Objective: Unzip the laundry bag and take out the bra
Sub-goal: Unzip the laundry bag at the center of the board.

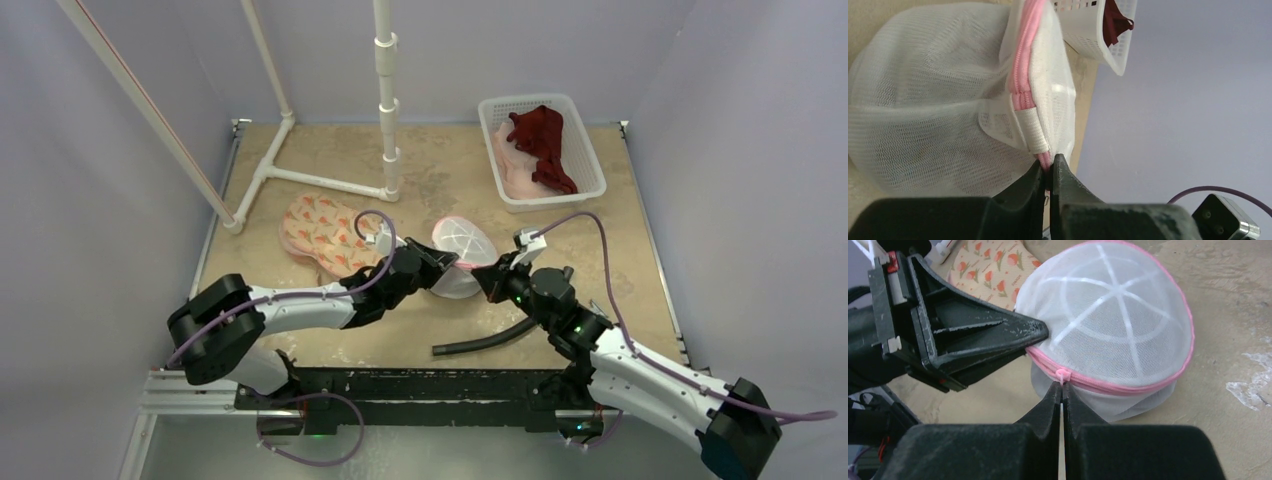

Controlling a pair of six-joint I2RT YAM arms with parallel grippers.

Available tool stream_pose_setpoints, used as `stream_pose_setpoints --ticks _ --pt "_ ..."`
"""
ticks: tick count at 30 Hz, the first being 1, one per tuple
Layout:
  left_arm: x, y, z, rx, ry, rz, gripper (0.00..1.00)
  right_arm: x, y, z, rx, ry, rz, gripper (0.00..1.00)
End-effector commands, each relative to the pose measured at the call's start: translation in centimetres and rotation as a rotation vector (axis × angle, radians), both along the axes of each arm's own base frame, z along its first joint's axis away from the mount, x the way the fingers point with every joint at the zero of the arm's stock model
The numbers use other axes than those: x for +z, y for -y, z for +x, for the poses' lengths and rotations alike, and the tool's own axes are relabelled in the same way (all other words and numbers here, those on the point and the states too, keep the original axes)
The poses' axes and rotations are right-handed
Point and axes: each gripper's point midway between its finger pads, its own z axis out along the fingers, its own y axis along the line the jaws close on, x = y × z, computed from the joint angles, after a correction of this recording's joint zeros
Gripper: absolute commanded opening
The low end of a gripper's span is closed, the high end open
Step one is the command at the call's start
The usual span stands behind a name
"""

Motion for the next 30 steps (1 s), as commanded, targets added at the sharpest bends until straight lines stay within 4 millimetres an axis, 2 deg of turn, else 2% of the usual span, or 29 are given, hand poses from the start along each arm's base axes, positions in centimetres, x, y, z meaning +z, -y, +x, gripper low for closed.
stream_pose_setpoints --ticks 1,6,13,15,25,30 --pt "2.4 -1.2 0.9 -0.026 0.081 0.027 0.00 1.9 -1.4 0.0 0.067 0.073 0.042 0.00" --pt "3.9 -4.1 1.8 -0.052 0.149 0.136 0.00 2.7 -2.4 0.0 0.109 0.089 0.058 0.00" --pt "3.7 -7.2 2.1 -0.093 0.175 0.225 0.00 2.4 -2.5 0.5 0.095 0.078 0.040 0.00" --pt "3.8 -7.5 2.0 -0.115 0.186 0.227 0.00 1.6 -2.4 0.3 0.087 0.040 0.041 0.00" --pt "4.9 -7.6 1.7 -0.211 0.240 0.196 0.00 -2.1 -1.0 1.9 -0.069 -0.065 0.014 0.00" --pt "5.6 -8.4 1.6 -0.228 0.256 0.202 0.00 -2.7 0.3 2.4 -0.150 -0.076 0.017 0.00"
